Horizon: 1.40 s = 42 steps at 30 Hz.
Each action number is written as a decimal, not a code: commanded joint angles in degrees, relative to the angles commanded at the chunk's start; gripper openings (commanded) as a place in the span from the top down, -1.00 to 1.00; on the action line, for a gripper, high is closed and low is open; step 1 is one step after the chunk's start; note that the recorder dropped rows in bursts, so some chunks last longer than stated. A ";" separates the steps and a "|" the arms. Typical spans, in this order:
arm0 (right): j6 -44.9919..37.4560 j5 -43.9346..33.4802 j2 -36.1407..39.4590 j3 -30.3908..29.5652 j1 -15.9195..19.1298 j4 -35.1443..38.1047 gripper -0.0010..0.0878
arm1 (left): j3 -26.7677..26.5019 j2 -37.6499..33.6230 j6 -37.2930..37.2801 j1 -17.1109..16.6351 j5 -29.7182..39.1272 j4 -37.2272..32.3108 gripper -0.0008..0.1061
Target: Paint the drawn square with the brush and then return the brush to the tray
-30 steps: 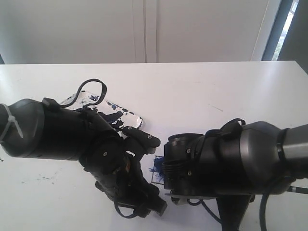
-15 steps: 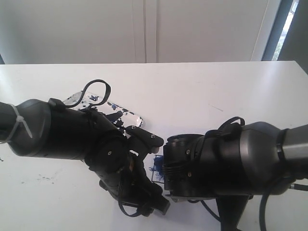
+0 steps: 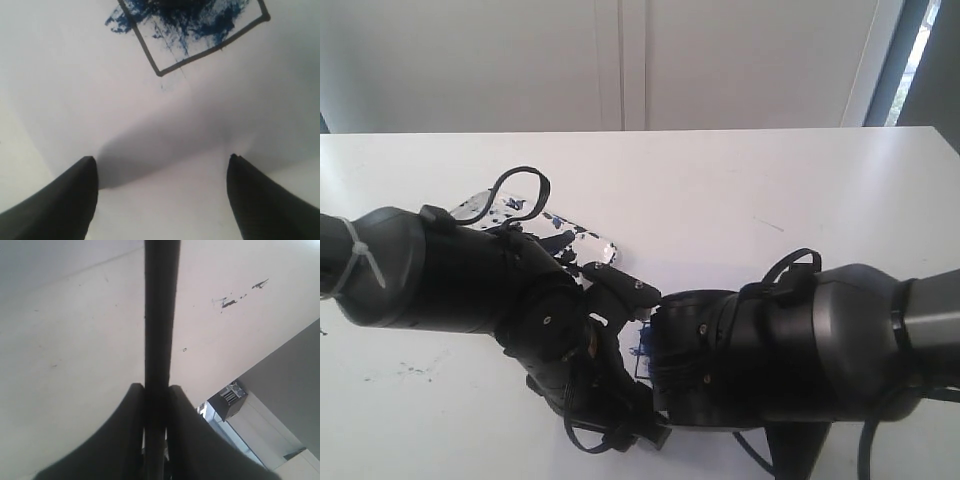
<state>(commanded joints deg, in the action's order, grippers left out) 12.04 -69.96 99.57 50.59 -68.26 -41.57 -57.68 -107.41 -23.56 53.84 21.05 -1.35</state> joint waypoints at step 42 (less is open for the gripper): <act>1.09 0.00 -0.10 0.00 -5.26 1.24 0.98 | 0.00 0.00 0.00 0.00 0.17 0.00 -0.42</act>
<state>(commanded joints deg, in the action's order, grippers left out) 13.13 -69.96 99.47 50.59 -73.52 -40.33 -57.68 -107.41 -23.56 53.84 21.22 -1.35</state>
